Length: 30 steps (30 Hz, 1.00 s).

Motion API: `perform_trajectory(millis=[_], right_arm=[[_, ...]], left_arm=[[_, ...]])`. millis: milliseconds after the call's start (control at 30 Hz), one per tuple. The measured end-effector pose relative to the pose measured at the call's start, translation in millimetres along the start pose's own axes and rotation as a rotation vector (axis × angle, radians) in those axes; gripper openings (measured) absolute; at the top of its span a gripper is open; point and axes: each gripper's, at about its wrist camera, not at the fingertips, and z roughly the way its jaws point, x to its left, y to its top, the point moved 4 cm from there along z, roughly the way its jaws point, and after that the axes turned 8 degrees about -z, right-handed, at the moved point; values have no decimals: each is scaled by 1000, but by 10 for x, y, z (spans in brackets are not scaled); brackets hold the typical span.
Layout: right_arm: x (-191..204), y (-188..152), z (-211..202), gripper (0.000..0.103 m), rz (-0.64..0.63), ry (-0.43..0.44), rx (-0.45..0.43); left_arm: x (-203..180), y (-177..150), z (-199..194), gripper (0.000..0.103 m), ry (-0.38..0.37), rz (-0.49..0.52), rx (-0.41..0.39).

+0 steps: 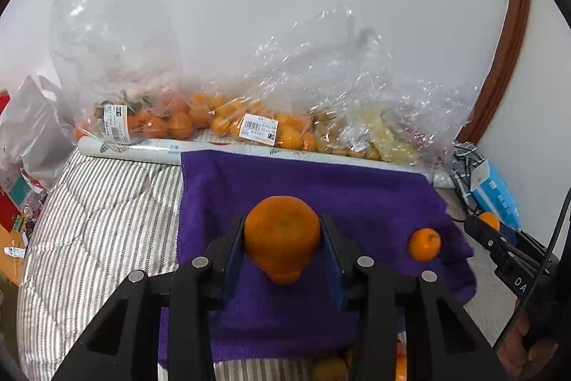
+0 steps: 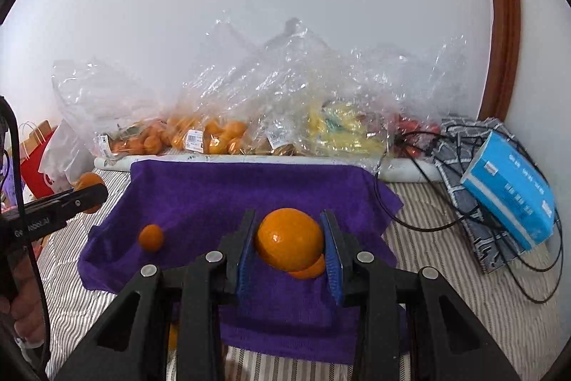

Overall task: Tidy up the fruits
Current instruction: 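Lift both held oranges and carry them onto the purple towel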

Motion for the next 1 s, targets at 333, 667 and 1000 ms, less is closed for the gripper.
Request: perform_trajectory(millis=[333,667,1000], right_arm=[[-142,-146,200,35,26,-1,46],[-178,-211,249,35,14,-17,64],[-114,-295,351,35,1,4,107]], left_arm=[[48,-153,221,38,-13,-4,57],[159,-184,329,38,-4,-43,85],[164,-190,367,38,2,-40,101]])
